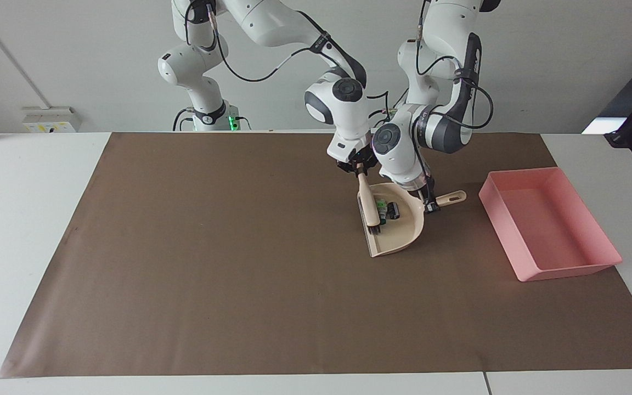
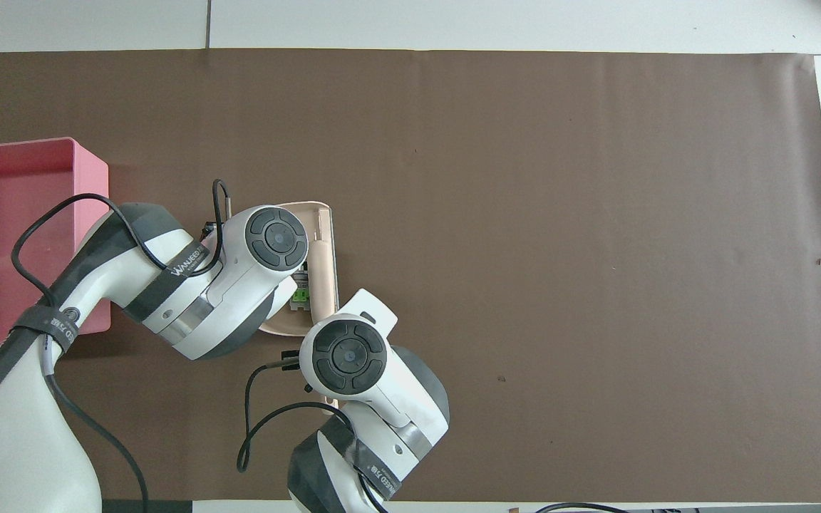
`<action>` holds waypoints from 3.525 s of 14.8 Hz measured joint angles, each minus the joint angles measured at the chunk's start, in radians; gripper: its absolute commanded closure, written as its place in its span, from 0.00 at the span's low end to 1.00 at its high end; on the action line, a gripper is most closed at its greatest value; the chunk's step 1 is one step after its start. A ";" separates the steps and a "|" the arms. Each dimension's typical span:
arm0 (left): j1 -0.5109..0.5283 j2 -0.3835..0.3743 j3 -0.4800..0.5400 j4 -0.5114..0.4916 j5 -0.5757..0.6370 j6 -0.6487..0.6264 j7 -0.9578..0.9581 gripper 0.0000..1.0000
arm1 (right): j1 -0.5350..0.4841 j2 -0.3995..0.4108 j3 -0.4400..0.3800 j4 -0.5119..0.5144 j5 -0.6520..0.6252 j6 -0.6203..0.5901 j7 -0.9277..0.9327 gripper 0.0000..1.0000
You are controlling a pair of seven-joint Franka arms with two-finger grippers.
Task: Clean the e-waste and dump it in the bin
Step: 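Sweep the electronic scraps into the dustpan with the right gripper's brush, then carry the dustpan to the bin while the right gripper returns the brush, then tip the dustpan over the pink bin with the left gripper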
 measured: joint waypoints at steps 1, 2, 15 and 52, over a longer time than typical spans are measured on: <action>0.000 0.000 0.001 -0.005 0.000 0.011 0.000 1.00 | 0.000 0.005 0.000 0.018 0.031 0.000 -0.021 1.00; 0.000 0.000 0.002 -0.010 0.000 0.024 0.000 1.00 | -0.001 0.009 0.000 0.033 0.043 -0.001 -0.029 1.00; 0.198 -0.074 0.006 -0.039 -0.139 0.146 0.344 1.00 | -0.327 -0.353 -0.019 0.041 -0.140 -0.522 -0.040 1.00; 0.654 -0.062 0.017 0.105 0.661 0.142 0.419 1.00 | -1.062 -0.430 -0.015 -0.526 -0.343 -0.158 -0.745 0.90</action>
